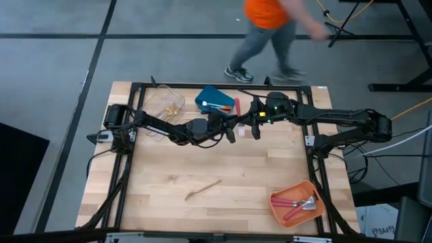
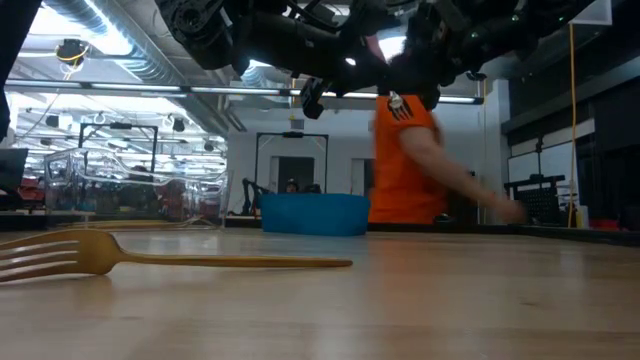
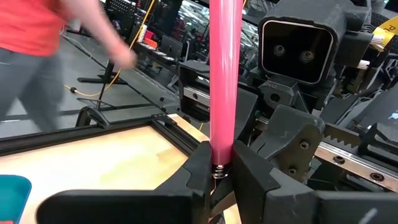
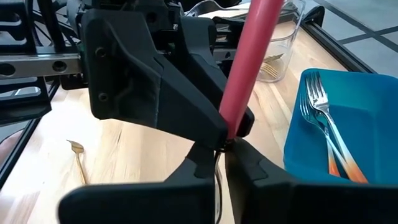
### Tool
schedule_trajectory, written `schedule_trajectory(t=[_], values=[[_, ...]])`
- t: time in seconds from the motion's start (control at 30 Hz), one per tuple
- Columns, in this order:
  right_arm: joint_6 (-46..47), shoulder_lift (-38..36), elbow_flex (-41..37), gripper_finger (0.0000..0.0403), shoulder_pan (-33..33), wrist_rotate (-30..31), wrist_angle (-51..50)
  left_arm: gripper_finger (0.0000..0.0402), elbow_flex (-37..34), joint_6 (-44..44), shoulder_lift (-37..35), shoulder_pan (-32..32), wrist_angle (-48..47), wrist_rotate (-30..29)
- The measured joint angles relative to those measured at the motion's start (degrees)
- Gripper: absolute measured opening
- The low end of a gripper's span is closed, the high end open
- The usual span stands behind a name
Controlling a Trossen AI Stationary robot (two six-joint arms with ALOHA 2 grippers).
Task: Sort silverware by color (type)
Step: Put the pink fork into the orange bin
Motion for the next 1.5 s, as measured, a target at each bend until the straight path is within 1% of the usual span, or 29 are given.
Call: schedule_trajectory(t=[0.53, 0.63, 0.87, 1.03, 1.13, 1.33, 1.5], values=[[-0.02, 0.00, 0.00, 0.0001, -0.02, 0.09, -0.04, 0.0040, 0.02, -0.02, 0.00, 0.00, -0.20, 0.04], [-0.05, 0.00, 0.00, 0.0000, -0.02, 0.09, -0.04, 0.0054, 0.02, -0.06, 0.00, 0.00, -0.20, 0.22], [-0.21, 0.00, 0.00, 0.0000, -0.02, 0.07, 0.24, 0.0108, 0.02, -0.22, 0.00, 0.00, -0.38, 0.39], [-0.20, -0.36, 0.00, 0.0000, -0.02, 0.16, -0.20, 0.0116, 0.02, 0.00, 0.00, 0.00, -0.34, 0.81], [-0.90, -1.60, 0.00, 0.0000, 0.02, 1.75, -1.24, 0.0115, 0.04, 0.71, 0.00, 0.00, -0.24, 0.99], [-2.59, -5.44, 0.13, 0.0000, -0.06, 6.72, -5.71, 0.0115, 0.04, 4.88, 0.04, -0.95, -0.21, 1.40], [-2.60, -8.66, 0.13, 0.0000, -0.07, 7.47, -10.29, 0.0115, 0.04, 6.32, 0.04, -1.88, -0.54, 1.11]])
